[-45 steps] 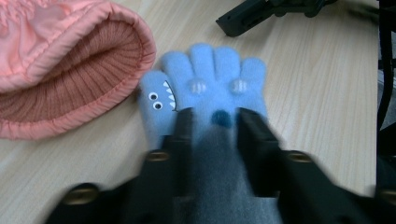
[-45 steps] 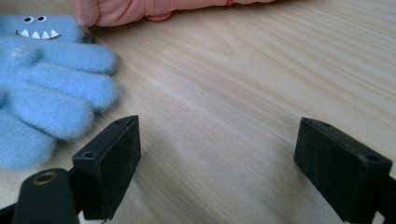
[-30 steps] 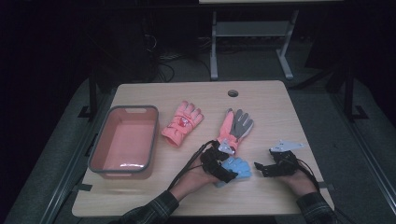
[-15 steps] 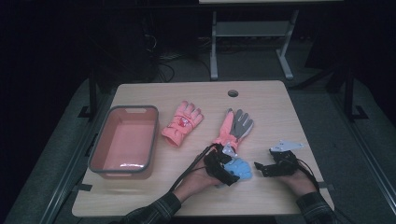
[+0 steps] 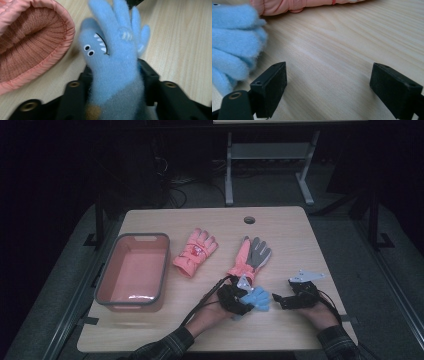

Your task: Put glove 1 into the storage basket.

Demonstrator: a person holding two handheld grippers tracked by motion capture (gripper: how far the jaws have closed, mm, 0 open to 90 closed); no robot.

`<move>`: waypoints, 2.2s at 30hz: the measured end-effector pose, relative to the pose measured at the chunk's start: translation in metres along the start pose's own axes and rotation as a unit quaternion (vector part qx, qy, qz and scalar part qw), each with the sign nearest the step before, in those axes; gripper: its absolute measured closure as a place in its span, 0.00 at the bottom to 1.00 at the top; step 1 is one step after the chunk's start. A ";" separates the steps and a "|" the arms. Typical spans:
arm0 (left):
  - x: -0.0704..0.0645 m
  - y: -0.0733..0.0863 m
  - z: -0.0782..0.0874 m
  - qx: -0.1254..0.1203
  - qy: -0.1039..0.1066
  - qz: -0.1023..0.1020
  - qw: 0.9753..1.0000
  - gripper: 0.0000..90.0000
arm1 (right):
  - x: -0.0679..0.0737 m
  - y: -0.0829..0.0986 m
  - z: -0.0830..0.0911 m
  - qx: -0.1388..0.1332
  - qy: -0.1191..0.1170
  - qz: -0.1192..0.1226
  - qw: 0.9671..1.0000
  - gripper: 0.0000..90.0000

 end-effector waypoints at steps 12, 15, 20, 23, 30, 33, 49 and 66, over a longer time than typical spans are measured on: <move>0.004 -0.002 0.008 -0.009 0.051 0.037 0.998 0.82 | 0.000 0.000 0.000 0.000 0.000 0.000 1.000 0.15; 0.009 -0.007 0.019 -0.019 0.060 0.050 0.997 0.82 | 0.000 0.000 0.000 0.000 0.000 0.000 1.000 0.15; 0.023 -0.012 0.038 -0.032 0.058 0.070 0.995 0.82 | 0.000 0.000 0.000 -0.001 0.000 0.000 1.000 0.15; 0.034 -0.012 0.049 -0.037 0.052 0.079 0.995 0.82 | 0.000 0.000 0.000 0.000 0.000 -0.001 1.000 0.15; 0.062 -0.011 0.075 -0.050 0.031 0.103 0.993 0.82 | 0.000 0.000 0.000 0.000 0.000 -0.001 1.000 0.15; 0.073 -0.009 0.084 -0.054 0.021 0.109 0.992 0.82 | 0.000 0.000 0.000 0.000 0.001 -0.001 1.000 0.15; 0.131 0.013 0.136 -0.063 -0.038 0.154 0.985 0.81 | 0.000 0.000 0.000 -0.001 0.001 0.000 1.000 0.15; 0.196 0.076 0.189 -0.054 -0.117 0.217 0.968 0.82 | 0.000 0.000 0.000 0.000 0.000 0.000 1.000 0.15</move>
Point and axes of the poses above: each handheld gripper's, and its own axes: z roughly backward along the jaws, y roughly out of its underside, x roughly to its left, the point moved 10 cm from there along -z, roughly forward along the jaws, and after that the axes turned 13 degrees about -y, right-handed, at the moved point
